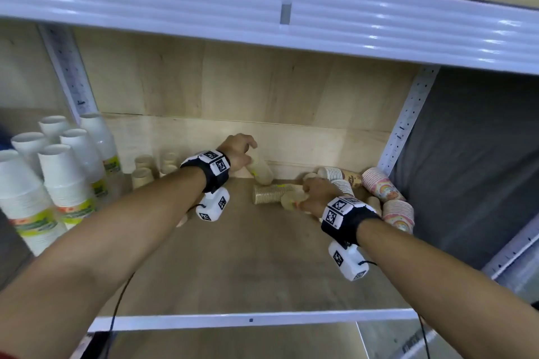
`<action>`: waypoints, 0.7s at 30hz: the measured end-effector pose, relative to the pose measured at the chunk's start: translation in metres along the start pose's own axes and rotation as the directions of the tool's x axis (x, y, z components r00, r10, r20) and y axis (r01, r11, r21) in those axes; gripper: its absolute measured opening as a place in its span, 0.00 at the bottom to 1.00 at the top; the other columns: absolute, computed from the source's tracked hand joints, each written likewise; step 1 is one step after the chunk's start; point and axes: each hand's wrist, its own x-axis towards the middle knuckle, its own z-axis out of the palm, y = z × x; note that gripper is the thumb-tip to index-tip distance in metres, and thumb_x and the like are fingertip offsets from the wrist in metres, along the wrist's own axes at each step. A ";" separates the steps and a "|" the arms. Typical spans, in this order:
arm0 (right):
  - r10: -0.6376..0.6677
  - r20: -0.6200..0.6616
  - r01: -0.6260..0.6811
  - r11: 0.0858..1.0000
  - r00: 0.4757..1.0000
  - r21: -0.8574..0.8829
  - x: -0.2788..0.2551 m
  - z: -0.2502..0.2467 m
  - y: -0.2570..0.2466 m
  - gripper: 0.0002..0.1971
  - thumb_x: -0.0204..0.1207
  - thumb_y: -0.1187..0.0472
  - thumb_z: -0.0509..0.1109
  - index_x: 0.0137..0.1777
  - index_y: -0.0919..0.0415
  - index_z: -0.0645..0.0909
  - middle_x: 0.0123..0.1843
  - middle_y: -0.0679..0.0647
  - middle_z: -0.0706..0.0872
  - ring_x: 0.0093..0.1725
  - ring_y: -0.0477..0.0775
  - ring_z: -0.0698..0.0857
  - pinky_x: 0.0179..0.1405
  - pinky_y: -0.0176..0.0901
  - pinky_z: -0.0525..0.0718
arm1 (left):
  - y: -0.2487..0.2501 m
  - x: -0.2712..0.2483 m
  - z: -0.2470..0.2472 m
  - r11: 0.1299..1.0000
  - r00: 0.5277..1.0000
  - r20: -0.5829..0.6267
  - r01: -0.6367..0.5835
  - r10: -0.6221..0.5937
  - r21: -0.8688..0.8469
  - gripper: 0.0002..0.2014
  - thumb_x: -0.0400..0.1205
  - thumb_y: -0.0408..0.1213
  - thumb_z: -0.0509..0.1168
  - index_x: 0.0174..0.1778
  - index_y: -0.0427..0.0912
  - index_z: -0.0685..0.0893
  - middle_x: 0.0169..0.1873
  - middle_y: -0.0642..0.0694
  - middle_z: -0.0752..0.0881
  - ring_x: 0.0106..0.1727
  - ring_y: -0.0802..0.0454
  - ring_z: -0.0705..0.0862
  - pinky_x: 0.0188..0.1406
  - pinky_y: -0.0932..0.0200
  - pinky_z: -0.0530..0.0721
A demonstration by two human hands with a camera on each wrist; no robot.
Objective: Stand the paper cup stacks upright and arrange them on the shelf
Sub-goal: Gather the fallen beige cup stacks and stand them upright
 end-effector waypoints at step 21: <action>-0.183 0.011 0.183 0.983 0.983 0.033 0.007 -0.012 -0.096 0.21 0.72 0.65 0.73 0.66 0.59 0.80 0.64 0.57 0.83 0.62 0.58 0.84 0.54 0.44 0.84 | 0.017 -0.071 -0.016 0.969 0.974 0.208 0.032 -0.085 0.246 0.20 0.75 0.30 0.75 0.63 0.45 0.85 0.66 0.44 0.79 0.65 0.47 0.81 0.50 0.60 0.80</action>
